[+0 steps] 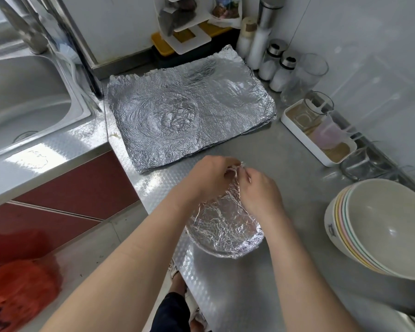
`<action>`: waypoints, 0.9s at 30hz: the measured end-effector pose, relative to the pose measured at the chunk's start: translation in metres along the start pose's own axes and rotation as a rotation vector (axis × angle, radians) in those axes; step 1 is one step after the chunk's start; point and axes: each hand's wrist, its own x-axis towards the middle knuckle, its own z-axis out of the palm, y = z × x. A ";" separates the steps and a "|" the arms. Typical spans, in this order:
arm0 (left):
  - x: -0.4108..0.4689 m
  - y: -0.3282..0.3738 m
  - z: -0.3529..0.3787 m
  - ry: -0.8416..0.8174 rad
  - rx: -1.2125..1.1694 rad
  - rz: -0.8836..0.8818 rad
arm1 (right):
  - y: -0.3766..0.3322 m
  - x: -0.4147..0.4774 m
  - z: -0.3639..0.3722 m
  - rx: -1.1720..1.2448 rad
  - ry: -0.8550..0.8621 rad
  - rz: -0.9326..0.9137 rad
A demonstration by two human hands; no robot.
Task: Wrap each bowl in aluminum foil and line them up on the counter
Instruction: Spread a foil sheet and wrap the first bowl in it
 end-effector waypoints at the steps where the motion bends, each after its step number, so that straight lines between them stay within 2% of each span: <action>1: 0.000 0.000 -0.002 -0.019 -0.013 0.014 | 0.001 -0.001 -0.001 0.008 0.000 -0.016; 4: 0.005 0.001 -0.010 -0.123 -0.019 0.057 | 0.000 0.000 -0.002 0.018 -0.016 -0.074; 8: 0.017 0.000 -0.022 -0.381 -0.049 -0.025 | 0.001 0.001 -0.003 0.049 -0.057 -0.131; 13: 0.028 -0.011 -0.034 -0.470 0.014 -0.057 | 0.008 0.000 -0.006 0.101 -0.079 -0.155; 19: 0.019 -0.030 -0.036 -0.383 0.097 -0.050 | 0.014 0.000 0.000 0.053 -0.001 -0.163; 27: -0.008 -0.036 -0.024 -0.168 -0.197 -0.078 | 0.018 -0.002 0.008 0.052 0.096 -0.096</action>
